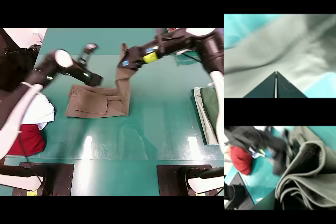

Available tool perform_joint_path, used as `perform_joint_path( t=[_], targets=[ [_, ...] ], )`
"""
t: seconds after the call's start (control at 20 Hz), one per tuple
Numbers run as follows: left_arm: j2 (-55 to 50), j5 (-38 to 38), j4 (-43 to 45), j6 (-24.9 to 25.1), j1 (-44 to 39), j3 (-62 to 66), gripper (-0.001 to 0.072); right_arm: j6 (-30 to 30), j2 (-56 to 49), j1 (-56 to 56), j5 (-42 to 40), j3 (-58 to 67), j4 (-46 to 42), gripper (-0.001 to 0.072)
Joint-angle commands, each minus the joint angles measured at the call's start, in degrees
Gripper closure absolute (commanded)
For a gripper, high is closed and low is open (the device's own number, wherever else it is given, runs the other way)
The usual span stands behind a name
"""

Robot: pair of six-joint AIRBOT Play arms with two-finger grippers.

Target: Fold the shirts.

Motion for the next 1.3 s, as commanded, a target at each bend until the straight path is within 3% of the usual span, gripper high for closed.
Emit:
perform_joint_path(
  t=[0.0,0.1,0.15,0.25,0.35,0.4,0.5,0.8,1.0,1.25],
  targets=[
    [8.6,-2.9,8.5,0.1,9.9,0.0,0.0684,-3.1,-6.8,8.8,-7.2,5.2,0.0,0.0693],
    [12.5,-2.8,9.0,0.1,15.0,0.0,0.0684,-3.7,-11.9,13.9,-12.9,7.7,0.1,0.0688],
    [14.0,-2.8,9.0,0.1,17.1,0.0,0.0684,-4.3,-14.0,16.3,-16.1,7.4,0.1,0.0643],
    [15.7,-2.9,9.0,0.1,20.3,0.0,0.0684,-5.7,-17.4,19.4,-21.4,5.9,0.1,0.0418],
    [16.3,-3.5,8.9,0.0,21.9,0.0,0.0684,-5.7,-19.4,20.7,-25.1,5.2,0.1,0.0068],
    [16.3,-4.2,8.9,0.0,22.2,0.0,0.0684,-5.7,-19.5,20.6,-25.0,5.2,-0.1,0.0070],
    [16.3,-5.2,8.7,0.1,22.2,0.0,0.0684,-5.7,-18.5,18.6,-22.0,5.2,-0.3,0.0196],
    [16.3,-7.6,7.8,0.1,22.2,0.0,0.0684,-5.7,-13.9,5.1,2.0,2.3,-0.6,0.0206],
    [16.3,-9.6,7.8,0.1,22.2,0.0,0.0684,-5.7,-6.5,-3.5,1.4,-13.0,-0.6,0.0206],
    [16.3,-8.9,4.7,0.1,22.2,0.0,0.0684,-5.6,1.3,-10.1,-11.1,-34.6,-0.1,0.0204]
  ],
)
